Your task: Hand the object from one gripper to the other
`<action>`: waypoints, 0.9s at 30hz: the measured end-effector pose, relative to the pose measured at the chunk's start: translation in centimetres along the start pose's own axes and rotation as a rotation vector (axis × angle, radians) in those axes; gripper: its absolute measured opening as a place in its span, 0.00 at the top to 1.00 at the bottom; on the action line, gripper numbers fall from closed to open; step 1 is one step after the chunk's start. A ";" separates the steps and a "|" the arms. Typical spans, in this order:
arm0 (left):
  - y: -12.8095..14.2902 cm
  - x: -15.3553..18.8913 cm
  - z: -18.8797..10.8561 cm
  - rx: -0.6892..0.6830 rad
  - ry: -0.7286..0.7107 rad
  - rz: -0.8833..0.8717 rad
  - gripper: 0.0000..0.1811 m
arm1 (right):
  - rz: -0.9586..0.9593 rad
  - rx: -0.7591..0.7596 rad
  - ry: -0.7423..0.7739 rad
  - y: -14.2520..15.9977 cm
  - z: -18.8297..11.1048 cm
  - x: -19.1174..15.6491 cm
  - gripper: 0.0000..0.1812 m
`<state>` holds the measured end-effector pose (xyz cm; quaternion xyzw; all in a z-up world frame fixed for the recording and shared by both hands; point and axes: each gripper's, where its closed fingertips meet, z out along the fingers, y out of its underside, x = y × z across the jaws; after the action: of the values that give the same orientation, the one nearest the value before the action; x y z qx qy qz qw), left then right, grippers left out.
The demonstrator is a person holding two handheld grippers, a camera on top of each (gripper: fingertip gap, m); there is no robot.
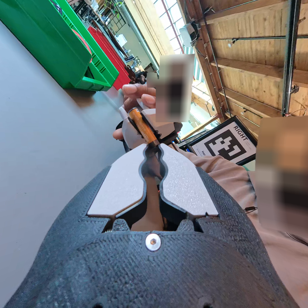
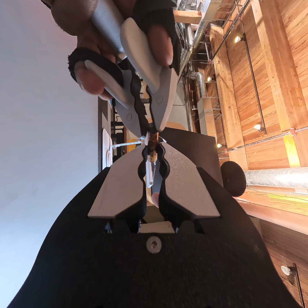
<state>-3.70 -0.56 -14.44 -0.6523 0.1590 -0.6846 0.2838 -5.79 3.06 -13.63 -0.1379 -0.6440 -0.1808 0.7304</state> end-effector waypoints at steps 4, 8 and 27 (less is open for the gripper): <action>-0.1 0.5 -0.1 0.004 0.029 -0.008 0.87 | -0.023 -0.006 -0.004 -0.2 0.1 0.0 0.94; -0.2 0.1 -0.3 0.011 0.041 -0.060 0.87 | -0.030 -0.002 -0.021 -0.1 0.1 -0.4 0.94; -1.5 0.3 -2.0 -0.085 -0.537 1.363 0.94 | 2.360 0.606 -0.758 0.8 -1.1 3.8 0.77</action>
<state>-5.96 0.17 -13.48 -0.5644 0.4808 -0.1660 0.6502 -4.02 2.96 -10.02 -0.4954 -0.3137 0.7794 0.2205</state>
